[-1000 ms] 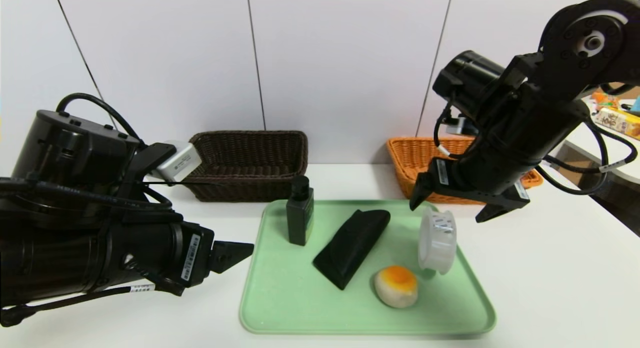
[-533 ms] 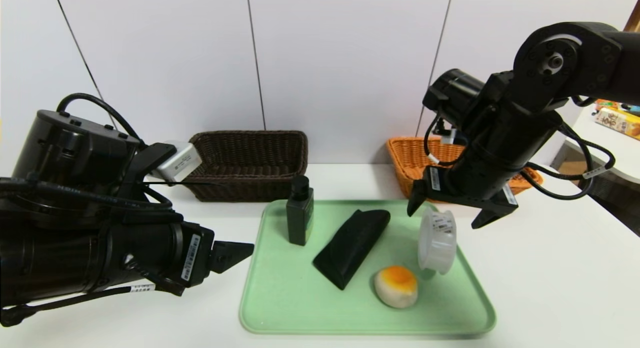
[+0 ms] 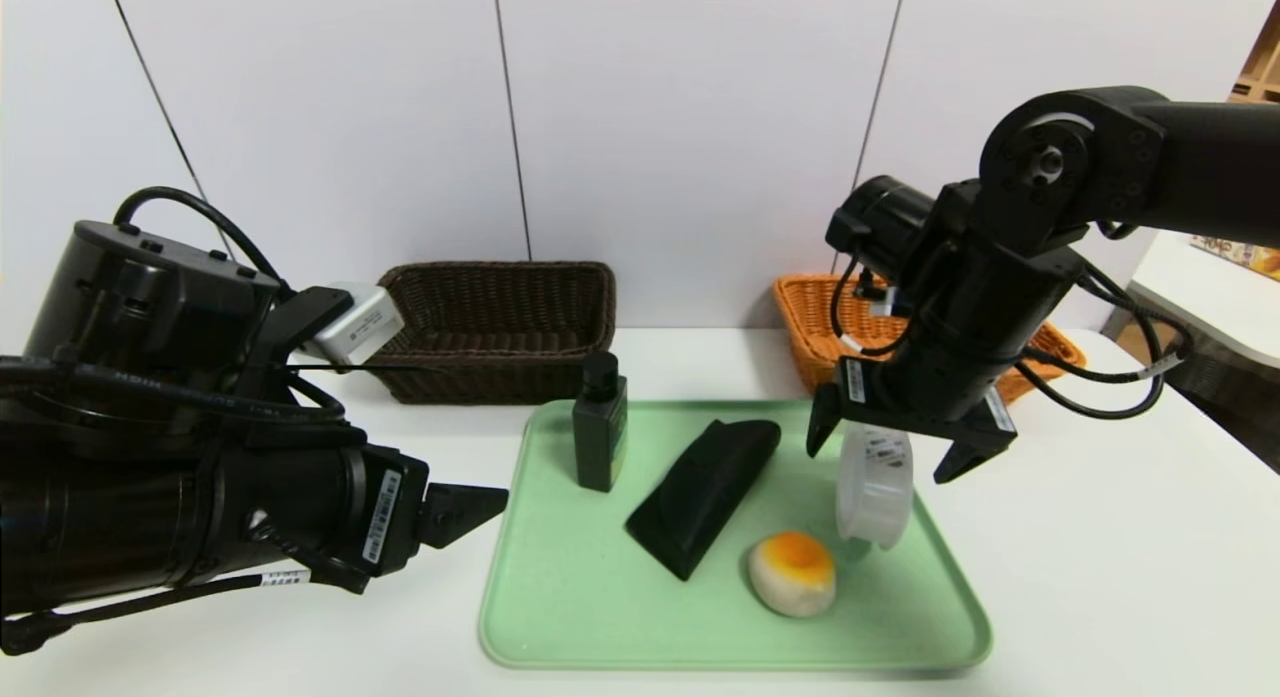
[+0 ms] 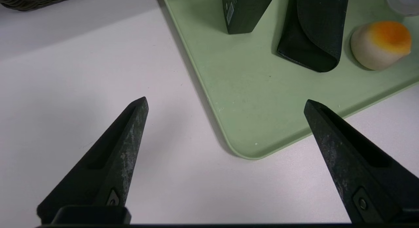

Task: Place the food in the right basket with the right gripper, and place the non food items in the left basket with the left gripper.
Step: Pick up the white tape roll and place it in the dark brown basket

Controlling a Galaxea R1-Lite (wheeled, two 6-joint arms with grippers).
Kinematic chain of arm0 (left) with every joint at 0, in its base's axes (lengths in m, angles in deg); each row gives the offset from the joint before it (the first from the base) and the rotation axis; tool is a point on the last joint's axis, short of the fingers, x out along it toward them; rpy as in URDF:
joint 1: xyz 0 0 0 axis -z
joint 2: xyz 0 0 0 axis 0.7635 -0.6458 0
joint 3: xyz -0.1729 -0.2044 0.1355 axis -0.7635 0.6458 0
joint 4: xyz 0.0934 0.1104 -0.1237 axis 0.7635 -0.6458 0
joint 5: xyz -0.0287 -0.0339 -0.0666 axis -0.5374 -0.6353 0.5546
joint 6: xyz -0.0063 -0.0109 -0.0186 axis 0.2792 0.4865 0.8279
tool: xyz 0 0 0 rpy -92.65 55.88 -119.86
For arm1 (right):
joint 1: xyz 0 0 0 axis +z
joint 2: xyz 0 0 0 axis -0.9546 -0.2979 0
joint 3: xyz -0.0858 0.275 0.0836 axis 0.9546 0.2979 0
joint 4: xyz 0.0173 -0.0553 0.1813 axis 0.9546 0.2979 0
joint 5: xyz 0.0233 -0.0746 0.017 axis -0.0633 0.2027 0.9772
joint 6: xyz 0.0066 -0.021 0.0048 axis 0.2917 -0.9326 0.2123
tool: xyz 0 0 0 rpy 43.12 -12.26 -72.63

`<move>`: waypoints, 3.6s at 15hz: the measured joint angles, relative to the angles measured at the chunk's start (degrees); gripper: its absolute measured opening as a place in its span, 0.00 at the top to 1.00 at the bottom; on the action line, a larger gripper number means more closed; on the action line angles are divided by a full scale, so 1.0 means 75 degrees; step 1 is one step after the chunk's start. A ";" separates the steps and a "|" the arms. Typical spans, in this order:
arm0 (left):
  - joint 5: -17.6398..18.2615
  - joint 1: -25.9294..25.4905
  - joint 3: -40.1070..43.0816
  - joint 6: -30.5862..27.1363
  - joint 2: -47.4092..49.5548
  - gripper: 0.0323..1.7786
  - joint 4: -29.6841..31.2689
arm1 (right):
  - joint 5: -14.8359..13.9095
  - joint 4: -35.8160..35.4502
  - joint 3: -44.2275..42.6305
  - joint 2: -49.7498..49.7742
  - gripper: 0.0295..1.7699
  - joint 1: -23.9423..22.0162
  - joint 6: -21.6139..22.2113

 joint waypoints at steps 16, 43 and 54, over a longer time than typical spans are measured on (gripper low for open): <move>0.0037 -0.0052 0.0164 0.0000 -0.0005 0.05 0.0031 | -0.0169 -0.0632 0.0632 -0.0421 0.31 -0.0047 0.0042; 0.0029 -0.0169 0.0137 0.0015 0.0102 0.05 0.0241 | -0.2978 -0.1950 -0.0185 0.2588 0.68 0.2485 -0.1515; 0.0003 -0.0169 0.0143 0.0033 0.0291 0.05 0.0335 | -0.2544 -0.7137 0.0452 0.2368 0.68 0.2458 -0.4029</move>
